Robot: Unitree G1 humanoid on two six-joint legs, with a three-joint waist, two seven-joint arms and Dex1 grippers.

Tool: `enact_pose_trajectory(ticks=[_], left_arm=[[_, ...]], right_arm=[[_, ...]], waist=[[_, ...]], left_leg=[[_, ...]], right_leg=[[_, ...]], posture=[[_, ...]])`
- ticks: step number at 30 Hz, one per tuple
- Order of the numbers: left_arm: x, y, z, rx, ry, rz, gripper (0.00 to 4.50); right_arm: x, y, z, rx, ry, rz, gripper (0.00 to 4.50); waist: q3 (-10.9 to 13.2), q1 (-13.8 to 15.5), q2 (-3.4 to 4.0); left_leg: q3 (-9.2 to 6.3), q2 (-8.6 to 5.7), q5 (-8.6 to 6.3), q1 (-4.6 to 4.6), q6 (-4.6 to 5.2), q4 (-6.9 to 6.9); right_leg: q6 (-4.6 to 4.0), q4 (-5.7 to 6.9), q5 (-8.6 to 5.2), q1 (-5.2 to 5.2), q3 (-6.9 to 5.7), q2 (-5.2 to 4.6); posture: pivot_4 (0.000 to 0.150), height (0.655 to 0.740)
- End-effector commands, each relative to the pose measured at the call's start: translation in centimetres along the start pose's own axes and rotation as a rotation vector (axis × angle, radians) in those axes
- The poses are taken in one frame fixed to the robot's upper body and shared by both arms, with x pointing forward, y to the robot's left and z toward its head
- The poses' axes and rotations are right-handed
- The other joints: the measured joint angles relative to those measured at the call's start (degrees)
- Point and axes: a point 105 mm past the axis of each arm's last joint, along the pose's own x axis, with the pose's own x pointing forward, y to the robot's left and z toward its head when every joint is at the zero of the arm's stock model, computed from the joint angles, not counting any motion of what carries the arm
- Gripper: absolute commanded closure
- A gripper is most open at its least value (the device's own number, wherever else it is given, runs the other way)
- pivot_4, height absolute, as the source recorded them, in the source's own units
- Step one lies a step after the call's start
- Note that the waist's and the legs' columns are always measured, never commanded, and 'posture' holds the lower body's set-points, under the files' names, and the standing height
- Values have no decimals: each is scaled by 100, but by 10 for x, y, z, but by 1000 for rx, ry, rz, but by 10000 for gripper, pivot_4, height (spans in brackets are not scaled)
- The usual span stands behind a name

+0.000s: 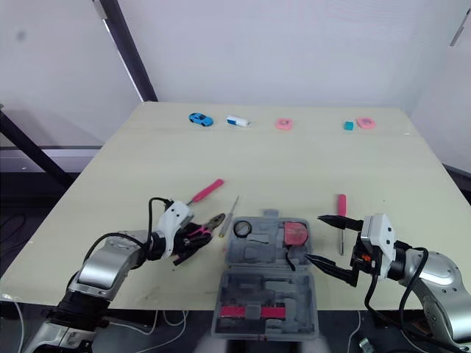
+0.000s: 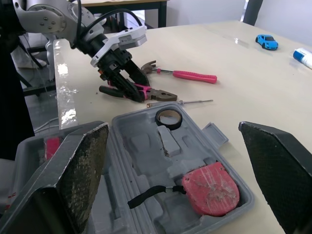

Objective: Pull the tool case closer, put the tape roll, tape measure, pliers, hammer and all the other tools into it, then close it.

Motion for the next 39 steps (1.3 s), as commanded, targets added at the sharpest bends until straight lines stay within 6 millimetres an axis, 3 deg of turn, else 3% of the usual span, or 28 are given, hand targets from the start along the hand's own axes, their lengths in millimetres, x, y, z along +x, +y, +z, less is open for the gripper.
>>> enact_pose_trajectory(ticks=[1,4,12,19,25,35,39], left_arm=[[-7,8,12,21,-47,28,20819],[-13,14,23,38,-79,34,20820],[-46,21,83,223,-180,-97,20820],[-41,-21,125,376,-232,-380,20820],[-28,-59,143,521,-232,-612,20820],[-10,-87,159,640,-241,-771,20820],[-7,-94,160,643,-246,-801,20820]], right_arm=[[2,0,11,-46,-31,10,0],[3,0,11,-48,-33,21,0],[16,-5,20,-15,-36,48,0],[37,-14,35,25,10,42,0],[55,-18,38,-13,139,80,0],[82,-29,47,-126,299,121,0],[90,-25,40,-192,441,199,0]], waist=[[0,-1,0],[1,-2,-2],[20,4,-30],[21,9,-31],[21,0,-32],[22,-3,-31],[21,-18,-30]], left_leg=[[0,0,0,0,0,0],[0,0,0,0,0,0],[1,1,0,-7,0,1],[2,-1,0,-16,0,2],[1,-1,0,-17,0,5],[-2,-1,0,-31,1,9],[-4,-1,1,-55,2,10]], right_leg=[[0,0,0,0,0,0],[0,0,0,0,0,0],[0,2,0,-8,-1,3],[4,-2,3,-10,-3,3],[5,0,3,-12,0,8],[19,1,11,-27,2,14],[20,1,11,-50,2,14]], posture=[[1500,7400],[1500,7400],[1500,7400],[1500,7400],[1500,7400],[1500,7400],[1500,7400]])
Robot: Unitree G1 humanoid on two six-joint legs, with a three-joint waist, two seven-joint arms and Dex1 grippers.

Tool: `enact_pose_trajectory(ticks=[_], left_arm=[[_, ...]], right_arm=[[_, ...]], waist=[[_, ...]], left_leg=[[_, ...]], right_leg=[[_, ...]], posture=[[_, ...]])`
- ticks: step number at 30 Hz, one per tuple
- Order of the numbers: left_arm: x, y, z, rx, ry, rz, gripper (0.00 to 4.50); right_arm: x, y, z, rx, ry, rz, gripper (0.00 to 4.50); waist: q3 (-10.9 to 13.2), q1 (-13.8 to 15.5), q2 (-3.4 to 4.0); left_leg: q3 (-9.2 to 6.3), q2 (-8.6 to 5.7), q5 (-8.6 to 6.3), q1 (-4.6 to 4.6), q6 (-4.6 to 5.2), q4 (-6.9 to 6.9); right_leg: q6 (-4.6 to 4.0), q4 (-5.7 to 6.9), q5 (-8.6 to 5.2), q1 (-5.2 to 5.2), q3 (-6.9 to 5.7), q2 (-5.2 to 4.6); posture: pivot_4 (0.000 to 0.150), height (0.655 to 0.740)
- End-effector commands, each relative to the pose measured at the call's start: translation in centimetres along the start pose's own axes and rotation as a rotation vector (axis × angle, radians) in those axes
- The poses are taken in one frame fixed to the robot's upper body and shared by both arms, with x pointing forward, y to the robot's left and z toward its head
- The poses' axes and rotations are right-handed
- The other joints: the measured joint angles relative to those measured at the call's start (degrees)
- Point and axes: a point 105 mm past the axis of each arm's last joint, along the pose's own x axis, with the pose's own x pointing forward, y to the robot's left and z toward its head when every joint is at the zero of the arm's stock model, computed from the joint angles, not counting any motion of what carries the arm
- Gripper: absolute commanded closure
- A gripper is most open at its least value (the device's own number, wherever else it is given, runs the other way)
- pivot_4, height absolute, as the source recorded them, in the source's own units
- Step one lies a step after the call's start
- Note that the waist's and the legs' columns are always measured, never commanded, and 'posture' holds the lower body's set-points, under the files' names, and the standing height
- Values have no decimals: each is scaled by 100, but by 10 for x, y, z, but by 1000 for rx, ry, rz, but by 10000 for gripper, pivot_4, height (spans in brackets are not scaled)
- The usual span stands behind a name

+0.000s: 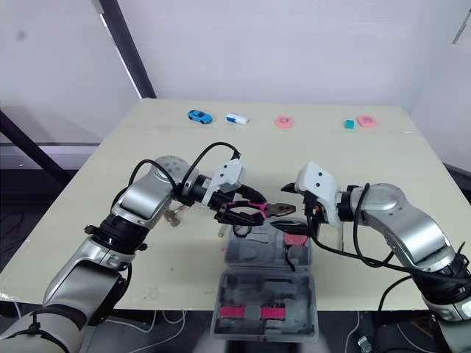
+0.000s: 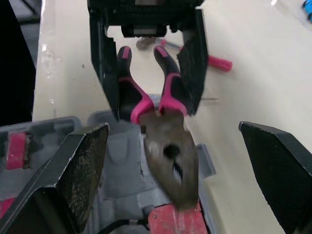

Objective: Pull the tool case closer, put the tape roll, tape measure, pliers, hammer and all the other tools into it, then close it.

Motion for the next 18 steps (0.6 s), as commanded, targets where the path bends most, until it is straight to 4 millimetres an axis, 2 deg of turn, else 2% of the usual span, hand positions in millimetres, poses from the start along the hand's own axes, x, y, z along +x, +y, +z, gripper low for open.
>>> enact_pose_trajectory(ticks=[1,3,11,13,14,16,17,18], left_arm=[[1,-2,8,47,-3,-25,20820],[1,-1,6,46,8,-24,20820],[3,-3,2,29,20,-25,20820],[2,-3,1,27,24,-23,20820],[2,-3,0,23,27,-21,20820],[2,-3,-1,19,31,-19,20820],[2,-3,-2,17,34,-18,20820],[2,-3,-2,16,37,-18,20820]], right_arm=[[5,5,-3,-53,115,56,0],[9,5,-5,-63,154,74,0],[19,6,-1,-105,179,105,0],[21,5,1,-106,170,98,3981],[22,5,1,-106,168,97,8705],[23,5,2,-107,166,96,14198],[24,5,2,-107,166,95,18855],[24,5,2,-108,166,94,25409]], waist=[[-1,-8,1],[-1,-1,1],[-1,5,1],[-1,5,2],[-1,5,2],[-1,4,2],[-1,4,2],[-1,5,1]], left_leg=[[-4,0,0,-26,0,10],[-6,1,1,-63,0,20],[-5,0,1,-65,1,23],[-7,1,1,-65,1,25],[-6,1,1,-65,1,25],[-5,1,1,-65,1,26],[-5,1,1,-65,0,27],[-5,1,1,-65,1,27]], right_leg=[[1,7,1,-26,-3,0],[1,16,2,-61,-4,1],[2,16,2,-62,-4,0],[2,18,3,-62,-5,1],[2,18,3,-62,-5,1],[2,18,3,-62,-5,1],[2,18,3,-62,-5,1],[2,18,3,-62,-5,1]], posture=[[1500,7400],[1500,7400],[1500,7400],[1500,7400],[1500,7400],[1500,7400],[1500,7400],[1500,7400]])
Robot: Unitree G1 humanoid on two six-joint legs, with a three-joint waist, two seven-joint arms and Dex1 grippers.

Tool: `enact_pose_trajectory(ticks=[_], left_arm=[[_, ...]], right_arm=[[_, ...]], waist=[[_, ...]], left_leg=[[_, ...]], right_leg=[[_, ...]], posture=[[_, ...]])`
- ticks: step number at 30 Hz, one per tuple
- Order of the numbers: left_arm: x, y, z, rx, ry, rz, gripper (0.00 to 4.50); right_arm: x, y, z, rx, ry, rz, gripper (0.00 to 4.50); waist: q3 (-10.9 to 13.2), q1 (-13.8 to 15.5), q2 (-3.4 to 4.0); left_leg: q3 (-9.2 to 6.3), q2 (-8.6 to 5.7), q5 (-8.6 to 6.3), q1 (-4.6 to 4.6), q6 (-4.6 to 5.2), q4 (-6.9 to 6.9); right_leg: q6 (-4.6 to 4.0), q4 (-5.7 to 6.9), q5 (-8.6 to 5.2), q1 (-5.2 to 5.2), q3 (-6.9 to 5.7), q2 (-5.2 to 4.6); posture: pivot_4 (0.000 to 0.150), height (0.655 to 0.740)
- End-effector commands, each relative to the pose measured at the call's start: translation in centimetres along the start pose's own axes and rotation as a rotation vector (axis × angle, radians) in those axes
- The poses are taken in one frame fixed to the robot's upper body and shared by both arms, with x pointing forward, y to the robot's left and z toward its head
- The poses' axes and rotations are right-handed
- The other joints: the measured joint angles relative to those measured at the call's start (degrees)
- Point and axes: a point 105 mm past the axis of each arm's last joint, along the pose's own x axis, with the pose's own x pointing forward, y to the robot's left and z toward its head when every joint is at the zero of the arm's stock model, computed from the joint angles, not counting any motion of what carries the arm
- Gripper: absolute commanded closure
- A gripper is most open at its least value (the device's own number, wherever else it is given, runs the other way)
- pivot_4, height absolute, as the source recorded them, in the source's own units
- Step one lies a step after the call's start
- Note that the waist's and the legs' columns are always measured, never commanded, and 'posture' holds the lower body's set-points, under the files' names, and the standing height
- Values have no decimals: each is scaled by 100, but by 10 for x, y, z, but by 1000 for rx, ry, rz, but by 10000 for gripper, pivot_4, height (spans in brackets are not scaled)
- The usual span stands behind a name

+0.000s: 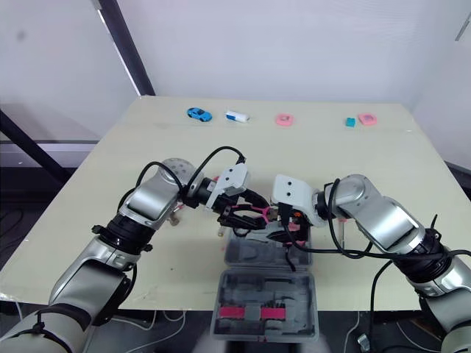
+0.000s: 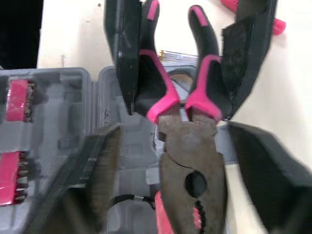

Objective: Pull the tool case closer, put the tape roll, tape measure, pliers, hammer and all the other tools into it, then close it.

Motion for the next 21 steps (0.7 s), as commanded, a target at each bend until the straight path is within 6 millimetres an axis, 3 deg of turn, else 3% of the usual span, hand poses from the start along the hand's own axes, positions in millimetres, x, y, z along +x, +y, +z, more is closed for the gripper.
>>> enact_pose_trajectory(ticks=[1,2,3,12,13,16,21], left_arm=[[-2,-1,8,38,-6,-1,20820],[-2,-2,7,36,-4,-2,20820],[-1,-2,6,33,-2,-3,20820],[-7,-2,4,13,-29,-3,20820],[-10,-2,6,-5,-46,0,10021],[-18,-5,7,-9,-63,5,101],[-47,-16,2,-12,-111,24,101]], right_arm=[[-3,-3,9,-38,-14,-19,30303],[-3,-3,9,-38,-14,-19,34106],[-2,-3,9,-38,-15,-20,34878],[0,-2,3,-22,-4,-28,34873],[-1,-2,2,-18,-3,-33,34873],[-3,-2,-2,-6,-1,-43,34873],[-3,2,-14,13,32,-43,34873]], waist=[[0,1,0],[0,1,0],[0,1,0],[0,0,0],[0,0,0],[0,-9,0],[0,-39,0]], left_leg=[[0,0,0,0,0,0],[0,0,0,0,0,1],[0,0,0,0,0,1],[0,0,0,0,0,3],[0,0,0,0,0,3],[0,0,0,0,0,3],[-1,2,0,0,0,4]], right_leg=[[0,0,0,0,0,0],[0,1,0,0,0,0],[0,1,0,0,0,0],[0,3,0,0,0,0],[0,3,0,0,0,0],[0,4,0,0,0,0],[0,5,0,0,-1,0]], posture=[[1500,7400],[1500,7400],[1500,7400],[1500,7400],[1500,7400],[1500,7400],[1500,7400]])
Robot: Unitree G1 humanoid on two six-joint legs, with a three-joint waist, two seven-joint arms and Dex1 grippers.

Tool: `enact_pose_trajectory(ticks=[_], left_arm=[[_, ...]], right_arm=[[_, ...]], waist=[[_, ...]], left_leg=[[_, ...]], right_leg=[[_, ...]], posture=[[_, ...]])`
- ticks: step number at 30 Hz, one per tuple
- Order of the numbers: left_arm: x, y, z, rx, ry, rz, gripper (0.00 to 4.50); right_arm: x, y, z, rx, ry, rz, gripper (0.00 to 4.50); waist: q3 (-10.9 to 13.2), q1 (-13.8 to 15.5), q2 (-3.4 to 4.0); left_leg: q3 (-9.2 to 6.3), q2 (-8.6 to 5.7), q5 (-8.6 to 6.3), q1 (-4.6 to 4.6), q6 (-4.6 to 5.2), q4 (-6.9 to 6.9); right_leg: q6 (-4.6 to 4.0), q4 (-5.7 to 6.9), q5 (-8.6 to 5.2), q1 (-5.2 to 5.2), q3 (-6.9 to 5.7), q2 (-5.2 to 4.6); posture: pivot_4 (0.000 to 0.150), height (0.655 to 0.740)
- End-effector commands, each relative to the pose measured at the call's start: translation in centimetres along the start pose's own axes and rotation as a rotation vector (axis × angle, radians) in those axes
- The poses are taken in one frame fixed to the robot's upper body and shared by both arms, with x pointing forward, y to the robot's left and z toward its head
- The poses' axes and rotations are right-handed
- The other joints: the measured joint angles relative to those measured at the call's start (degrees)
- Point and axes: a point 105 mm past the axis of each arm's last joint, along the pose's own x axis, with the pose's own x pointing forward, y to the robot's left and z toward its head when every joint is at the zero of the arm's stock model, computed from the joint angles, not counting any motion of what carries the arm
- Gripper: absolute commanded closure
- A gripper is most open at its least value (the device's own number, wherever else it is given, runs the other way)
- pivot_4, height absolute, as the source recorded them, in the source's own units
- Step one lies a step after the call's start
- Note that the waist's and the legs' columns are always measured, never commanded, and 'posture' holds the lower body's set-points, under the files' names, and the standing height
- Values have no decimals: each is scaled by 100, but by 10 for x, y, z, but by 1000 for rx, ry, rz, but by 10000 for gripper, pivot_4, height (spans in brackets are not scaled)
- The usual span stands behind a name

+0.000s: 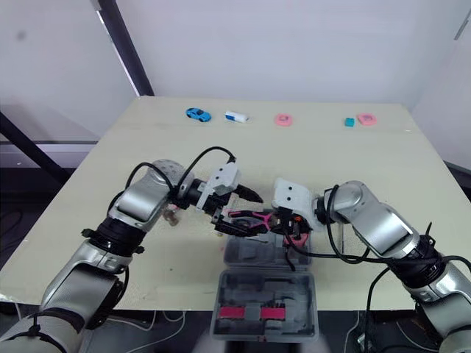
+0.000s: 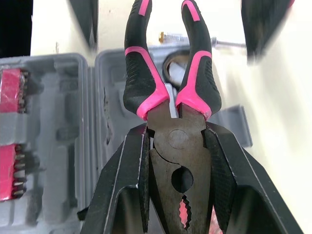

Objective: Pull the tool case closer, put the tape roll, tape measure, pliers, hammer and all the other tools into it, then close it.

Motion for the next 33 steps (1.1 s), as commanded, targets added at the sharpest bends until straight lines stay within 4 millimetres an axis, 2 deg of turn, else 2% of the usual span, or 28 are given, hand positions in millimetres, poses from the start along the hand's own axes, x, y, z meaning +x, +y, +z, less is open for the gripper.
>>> enact_pose_trajectory(ticks=[1,5,7,9,12,15,26,33], left_arm=[[-25,-10,10,58,-64,9,101],[-62,-23,-1,72,-77,29,101],[-86,-29,-17,47,-11,82,101],[-98,-40,-29,27,46,89,101],[-100,-54,-36,16,67,70,101],[-98,-64,-33,32,38,53,101],[-94,-79,-24,42,10,27,101],[-94,-81,-30,35,27,37,101]], right_arm=[[-6,0,5,-42,-8,-29,34873],[0,6,0,-31,15,-7,34873],[7,10,-4,-36,38,6,34873],[13,12,-6,-47,57,21,34873],[20,17,-6,-72,74,44,34873],[27,20,-8,-110,105,53,34873],[52,20,-12,-167,156,40,34873],[54,19,-17,-157,155,42,34873]], waist=[[0,-18,0],[0,-72,0],[0,-111,0],[0,-162,0],[3,-108,4],[2,-63,4],[2,-108,3],[2,-113,4]], left_leg=[[0,0,0,0,0,0],[1,2,0,1,0,0],[-1,2,0,1,0,2],[5,6,0,4,0,7],[6,8,0,5,0,6],[13,8,0,4,0,7],[10,9,0,4,0,31],[13,9,0,14,0,31]], right_leg=[[0,0,0,0,0,0],[0,1,0,-1,1,0],[0,2,0,0,-2,0],[0,4,0,0,4,2],[-1,7,-1,-2,4,2],[-1,6,0,-1,4,-3],[-1,33,-1,-3,1,0],[-3,47,-2,-3,6,2]], posture=[[1500,7400],[1500,7400],[1500,7400],[1500,7400],[1500,7400],[1500,7400],[1500,7400],[1500,7400]])
